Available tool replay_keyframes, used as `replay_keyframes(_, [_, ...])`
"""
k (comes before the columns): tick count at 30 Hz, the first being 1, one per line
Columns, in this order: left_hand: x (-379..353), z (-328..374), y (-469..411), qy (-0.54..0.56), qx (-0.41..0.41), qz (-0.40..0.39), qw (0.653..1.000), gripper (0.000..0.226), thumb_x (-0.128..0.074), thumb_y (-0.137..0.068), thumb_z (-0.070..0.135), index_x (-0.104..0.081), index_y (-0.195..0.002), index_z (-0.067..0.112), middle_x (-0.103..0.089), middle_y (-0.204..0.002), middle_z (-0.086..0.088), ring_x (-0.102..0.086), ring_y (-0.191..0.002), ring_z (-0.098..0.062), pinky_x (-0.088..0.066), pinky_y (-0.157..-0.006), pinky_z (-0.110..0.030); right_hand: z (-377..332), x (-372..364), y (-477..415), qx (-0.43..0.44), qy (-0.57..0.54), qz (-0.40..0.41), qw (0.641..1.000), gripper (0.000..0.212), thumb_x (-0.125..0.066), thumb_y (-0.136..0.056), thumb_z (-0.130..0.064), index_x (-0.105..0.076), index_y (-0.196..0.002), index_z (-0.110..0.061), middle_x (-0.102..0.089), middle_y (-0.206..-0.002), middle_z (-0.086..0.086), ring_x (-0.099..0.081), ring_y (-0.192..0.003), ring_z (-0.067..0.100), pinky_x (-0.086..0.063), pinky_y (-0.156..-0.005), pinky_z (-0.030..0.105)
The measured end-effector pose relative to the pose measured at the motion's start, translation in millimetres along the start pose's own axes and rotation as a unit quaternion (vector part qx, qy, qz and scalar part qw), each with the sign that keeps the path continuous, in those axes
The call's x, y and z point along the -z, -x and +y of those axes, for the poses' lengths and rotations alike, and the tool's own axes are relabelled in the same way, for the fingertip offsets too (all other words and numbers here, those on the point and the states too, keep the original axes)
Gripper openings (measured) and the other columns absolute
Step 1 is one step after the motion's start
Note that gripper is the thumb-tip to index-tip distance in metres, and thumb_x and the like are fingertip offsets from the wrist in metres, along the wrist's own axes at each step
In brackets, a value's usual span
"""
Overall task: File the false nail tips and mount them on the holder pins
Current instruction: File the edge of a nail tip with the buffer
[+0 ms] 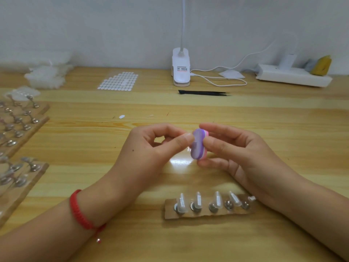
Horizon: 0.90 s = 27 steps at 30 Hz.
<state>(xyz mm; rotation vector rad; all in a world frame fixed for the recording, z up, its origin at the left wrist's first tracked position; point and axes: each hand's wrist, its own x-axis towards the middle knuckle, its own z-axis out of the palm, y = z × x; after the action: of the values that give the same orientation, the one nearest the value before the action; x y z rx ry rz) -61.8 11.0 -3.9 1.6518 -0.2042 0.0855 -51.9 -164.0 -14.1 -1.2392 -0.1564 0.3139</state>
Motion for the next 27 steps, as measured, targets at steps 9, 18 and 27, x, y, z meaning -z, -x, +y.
replay_keyframes(9, [-1.9,1.0,2.0,-0.002,0.0,-0.012,1.0,0.014,-0.071,-0.07,0.023,-0.07,-0.065,0.011,-0.041,-0.06,-0.022,-0.033,-0.042,-0.003,-0.031,-0.047,-0.007,-0.9,1.4,0.4,-0.007,-0.019,0.009,1.0,0.029,-0.074,-0.064,-0.012,-0.078,-0.093,-0.011,-0.072,-0.09,0.014,-0.072,-0.077,0.02,-0.058,-0.063,0.027])
replay_keyframes(18, [-1.1,-4.9,0.1,-0.02,0.025,-0.018,0.999,0.013,-0.076,-0.073,0.02,-0.071,-0.063,0.014,-0.061,-0.071,-0.022,-0.048,-0.064,-0.014,-0.039,-0.058,-0.016,0.3,2.1,0.9,0.001,-0.022,0.036,0.999,0.034,-0.075,-0.064,-0.013,-0.076,-0.097,-0.007,-0.071,-0.09,0.013,-0.072,-0.075,0.02,-0.058,-0.063,0.027])
replay_keyframes(27, [-2.3,-4.4,-1.6,-0.007,0.026,-0.007,1.0,0.016,-0.073,-0.075,0.021,-0.07,-0.059,0.018,-0.062,-0.056,0.003,-0.049,-0.053,-0.004,-0.035,-0.052,-0.006,-0.8,4.2,-0.2,-0.001,-0.056,0.018,0.998,0.029,-0.073,-0.068,-0.01,-0.078,-0.096,-0.012,-0.073,-0.09,0.012,-0.073,-0.083,0.021,-0.058,-0.066,0.027])
